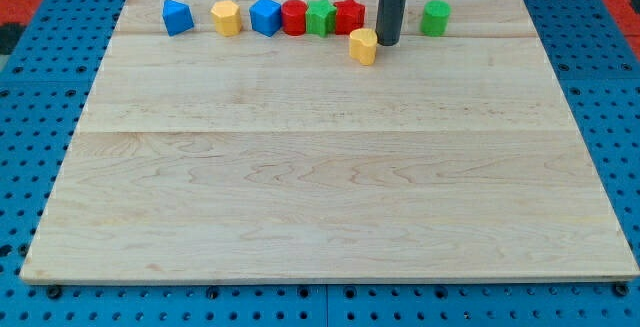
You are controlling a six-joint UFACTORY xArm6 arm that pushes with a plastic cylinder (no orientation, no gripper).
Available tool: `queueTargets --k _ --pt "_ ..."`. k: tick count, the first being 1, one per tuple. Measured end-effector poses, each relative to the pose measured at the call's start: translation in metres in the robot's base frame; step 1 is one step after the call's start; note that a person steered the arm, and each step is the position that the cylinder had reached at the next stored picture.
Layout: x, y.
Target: Place the yellow heart to the center of the board
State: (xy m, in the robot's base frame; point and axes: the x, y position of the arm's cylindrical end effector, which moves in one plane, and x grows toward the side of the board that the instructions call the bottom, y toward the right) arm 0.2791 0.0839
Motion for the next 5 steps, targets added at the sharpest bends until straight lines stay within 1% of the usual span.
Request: queueTargets --k 1,2,3,5 --pt "-0.005 -0.029" --pt "0.085 -0.048" --pt "0.102 -0.048" --pt "0.005 -0.005"
